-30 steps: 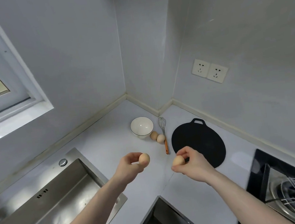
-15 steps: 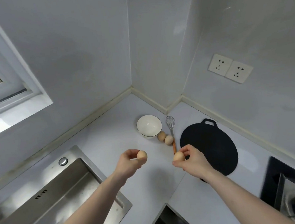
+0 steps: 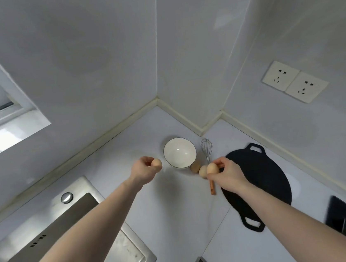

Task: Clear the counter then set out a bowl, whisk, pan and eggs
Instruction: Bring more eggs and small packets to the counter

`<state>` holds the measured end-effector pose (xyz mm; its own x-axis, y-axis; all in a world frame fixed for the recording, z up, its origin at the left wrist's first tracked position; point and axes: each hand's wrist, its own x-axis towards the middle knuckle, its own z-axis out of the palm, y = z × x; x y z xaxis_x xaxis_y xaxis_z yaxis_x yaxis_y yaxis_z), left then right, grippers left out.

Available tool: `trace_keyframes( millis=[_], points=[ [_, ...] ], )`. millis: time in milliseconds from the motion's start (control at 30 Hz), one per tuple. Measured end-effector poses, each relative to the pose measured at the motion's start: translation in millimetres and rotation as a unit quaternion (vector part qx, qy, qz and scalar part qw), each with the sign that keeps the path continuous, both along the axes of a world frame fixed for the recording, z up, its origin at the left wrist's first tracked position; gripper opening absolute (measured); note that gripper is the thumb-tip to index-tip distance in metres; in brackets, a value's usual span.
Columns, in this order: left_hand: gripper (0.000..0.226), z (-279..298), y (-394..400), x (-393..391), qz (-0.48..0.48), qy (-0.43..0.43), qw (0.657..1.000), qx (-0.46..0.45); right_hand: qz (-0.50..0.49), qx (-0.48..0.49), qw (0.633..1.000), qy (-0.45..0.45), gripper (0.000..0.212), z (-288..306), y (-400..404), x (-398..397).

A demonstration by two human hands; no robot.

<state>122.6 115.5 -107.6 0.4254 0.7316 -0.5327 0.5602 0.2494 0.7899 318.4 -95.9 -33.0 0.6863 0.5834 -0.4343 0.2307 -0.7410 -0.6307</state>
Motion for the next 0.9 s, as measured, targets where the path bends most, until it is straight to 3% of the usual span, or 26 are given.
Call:
trace_keyframes(
  millis=[200,567,900],
  points=[
    [0.022,-11.7,30.4,28.3,-0.033,0.05,0.996,0.069,0.002,-0.03,0.999,-0.017,0.044,-18.6,31.1,25.9],
    [0.037,-42.0,72.1,59.5,-0.078,0.089,0.987,0.111,0.018,-0.086,0.995,-0.052,0.038,-56.3,77.1,58.6],
    [0.032,-55.1,87.8,84.4,-0.112,0.071,0.98,0.145,0.09,-0.138,0.98,-0.11,0.036,-78.9,97.8,68.7]
  ],
)
